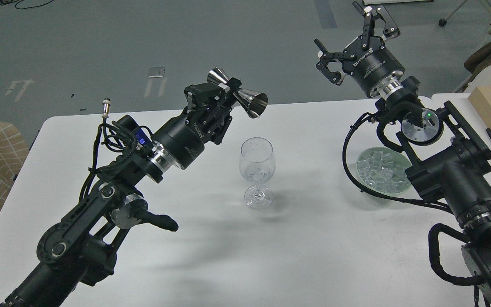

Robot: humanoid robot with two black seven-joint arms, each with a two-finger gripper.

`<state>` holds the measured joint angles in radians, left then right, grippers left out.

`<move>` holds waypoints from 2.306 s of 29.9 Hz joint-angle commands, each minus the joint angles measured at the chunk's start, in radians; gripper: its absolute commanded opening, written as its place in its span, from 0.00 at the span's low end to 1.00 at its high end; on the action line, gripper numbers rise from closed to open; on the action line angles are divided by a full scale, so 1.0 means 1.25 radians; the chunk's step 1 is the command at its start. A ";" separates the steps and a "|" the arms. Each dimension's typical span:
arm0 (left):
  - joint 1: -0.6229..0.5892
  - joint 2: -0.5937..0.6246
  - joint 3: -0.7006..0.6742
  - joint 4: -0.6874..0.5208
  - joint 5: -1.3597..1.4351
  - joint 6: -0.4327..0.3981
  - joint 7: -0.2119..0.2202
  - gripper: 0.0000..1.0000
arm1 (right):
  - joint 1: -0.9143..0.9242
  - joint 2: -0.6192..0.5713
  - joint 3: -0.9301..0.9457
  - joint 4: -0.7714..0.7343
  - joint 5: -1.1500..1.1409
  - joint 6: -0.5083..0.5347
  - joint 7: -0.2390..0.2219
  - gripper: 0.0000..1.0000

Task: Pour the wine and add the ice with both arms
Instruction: 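Hold the tilted jigger above the wine glass with the left gripper, then carry the jigger back and lower it onto the table with the left gripper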

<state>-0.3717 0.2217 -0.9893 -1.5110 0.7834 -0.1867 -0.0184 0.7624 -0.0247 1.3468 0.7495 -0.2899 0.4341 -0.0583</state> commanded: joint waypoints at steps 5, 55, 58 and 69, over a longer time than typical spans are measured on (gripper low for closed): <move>0.008 0.003 -0.003 0.000 -0.191 0.045 0.047 0.01 | -0.001 -0.001 -0.001 -0.002 0.000 0.000 0.000 1.00; 0.103 -0.068 -0.379 0.390 -0.705 0.018 0.083 0.14 | -0.002 0.000 -0.001 0.001 0.000 -0.010 0.000 1.00; 0.105 -0.067 -0.387 0.395 -0.710 0.016 0.083 0.14 | -0.002 0.000 -0.001 0.002 0.000 -0.010 0.000 1.00; 0.105 -0.066 -0.406 0.410 -0.759 0.007 0.086 0.24 | -0.002 0.001 -0.001 0.003 0.000 -0.010 0.000 1.00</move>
<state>-0.2408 0.1396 -1.4944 -1.0005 -0.1560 -0.1752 0.0887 0.7605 -0.0228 1.3445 0.7531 -0.2899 0.4217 -0.0583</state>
